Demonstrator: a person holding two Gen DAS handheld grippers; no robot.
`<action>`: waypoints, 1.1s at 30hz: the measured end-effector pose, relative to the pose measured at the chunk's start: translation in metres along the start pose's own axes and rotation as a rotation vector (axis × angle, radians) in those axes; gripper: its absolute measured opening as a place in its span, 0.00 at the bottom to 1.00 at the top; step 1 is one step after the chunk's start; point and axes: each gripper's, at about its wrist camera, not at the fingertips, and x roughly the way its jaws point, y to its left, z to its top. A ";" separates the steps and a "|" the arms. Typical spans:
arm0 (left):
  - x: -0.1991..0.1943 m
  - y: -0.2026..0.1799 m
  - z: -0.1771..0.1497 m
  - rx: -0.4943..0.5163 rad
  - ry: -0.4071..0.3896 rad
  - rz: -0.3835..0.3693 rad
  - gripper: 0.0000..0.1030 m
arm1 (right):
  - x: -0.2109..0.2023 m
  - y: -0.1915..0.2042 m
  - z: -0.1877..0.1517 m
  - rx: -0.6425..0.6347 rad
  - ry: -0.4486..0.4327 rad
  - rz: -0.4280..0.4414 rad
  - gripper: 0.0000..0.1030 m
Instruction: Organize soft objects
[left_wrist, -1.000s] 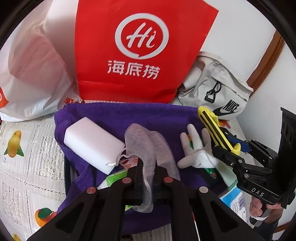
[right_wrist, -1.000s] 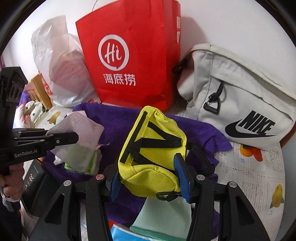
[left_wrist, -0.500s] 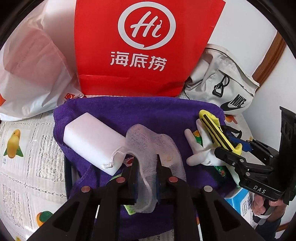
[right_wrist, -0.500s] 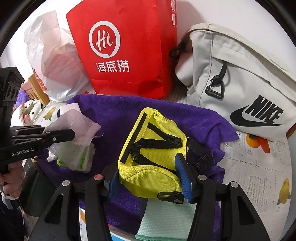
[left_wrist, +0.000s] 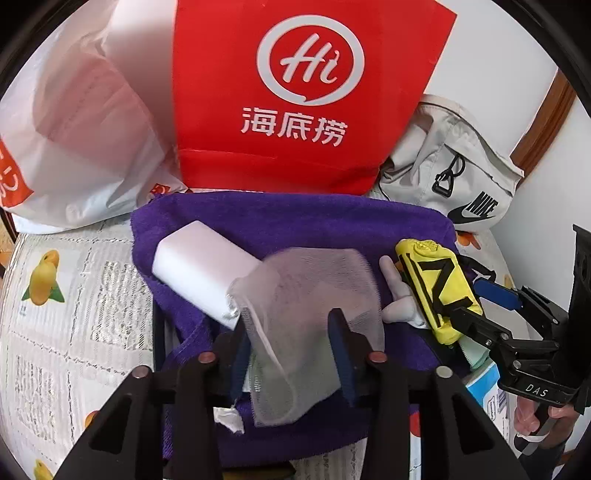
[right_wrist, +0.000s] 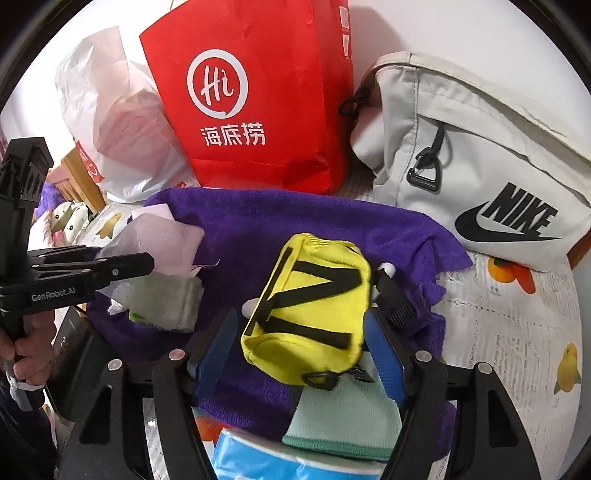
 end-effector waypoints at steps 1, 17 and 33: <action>-0.002 0.001 -0.001 -0.003 0.003 0.007 0.46 | -0.002 0.001 0.000 0.000 -0.003 -0.005 0.68; -0.076 -0.011 -0.030 0.028 -0.039 0.096 0.72 | -0.091 0.021 -0.024 0.040 -0.126 -0.043 0.80; -0.208 -0.046 -0.120 0.005 -0.150 0.074 0.83 | -0.221 0.072 -0.110 0.093 -0.272 -0.103 0.98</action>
